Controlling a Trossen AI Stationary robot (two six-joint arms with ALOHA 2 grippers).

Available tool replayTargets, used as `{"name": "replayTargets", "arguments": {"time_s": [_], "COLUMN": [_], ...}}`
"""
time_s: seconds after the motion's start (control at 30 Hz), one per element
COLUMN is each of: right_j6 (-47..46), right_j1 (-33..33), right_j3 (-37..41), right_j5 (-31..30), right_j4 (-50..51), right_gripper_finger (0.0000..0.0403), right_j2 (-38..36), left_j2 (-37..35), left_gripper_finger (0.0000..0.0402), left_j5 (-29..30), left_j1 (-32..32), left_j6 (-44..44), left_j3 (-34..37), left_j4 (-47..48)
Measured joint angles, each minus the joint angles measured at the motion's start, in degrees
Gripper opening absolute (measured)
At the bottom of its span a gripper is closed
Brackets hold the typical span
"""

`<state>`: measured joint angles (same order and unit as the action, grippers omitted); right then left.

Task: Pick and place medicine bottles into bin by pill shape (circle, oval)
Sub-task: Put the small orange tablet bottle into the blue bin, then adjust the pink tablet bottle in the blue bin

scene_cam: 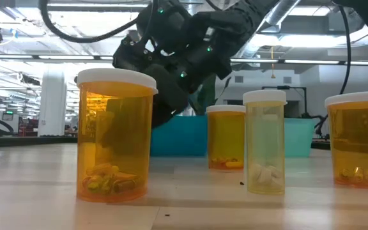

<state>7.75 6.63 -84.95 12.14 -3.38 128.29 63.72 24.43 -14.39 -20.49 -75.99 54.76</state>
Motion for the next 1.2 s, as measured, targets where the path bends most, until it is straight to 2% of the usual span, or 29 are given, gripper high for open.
{"name": "replayTargets", "arguments": {"time_s": [0.37,0.73,0.8,0.9,1.03,1.2], "right_j6": [0.2,0.1,-0.9,-2.1,-4.7,-9.2], "right_j1": [0.0,-1.3,-2.0,-3.5,-6.4,-8.4], "right_j3": [-0.1,-0.1,-0.1,-0.3,-0.2,0.0], "right_j5": [1.6,1.3,-1.8,-9.8,-11.8,-7.2], "right_j4": [2.2,9.4,11.4,13.6,14.1,15.6], "right_gripper_finger": [0.0179,0.0196,0.0193,0.0188,0.0183,0.0185], "right_j2": [-3.8,-14.7,-17.6,-19.4,-17.4,-11.4], "left_j2": [0.0,0.0,0.0,-0.4,-1.0,-1.5], "left_gripper_finger": [0.0222,0.0222,0.0222,0.0222,0.0222,0.0222], "left_j5": [0.3,0.3,0.4,1.4,3.2,4.0], "left_j1": [0.0,0.0,0.0,0.0,0.0,0.0], "left_j6": [0.0,-0.6,-1.6,-3.6,-5.6,-6.8], "left_j3": [0.0,0.0,0.0,0.0,0.0,0.0], "left_j4": [0.0,0.2,0.2,0.2,0.3,0.3]}}
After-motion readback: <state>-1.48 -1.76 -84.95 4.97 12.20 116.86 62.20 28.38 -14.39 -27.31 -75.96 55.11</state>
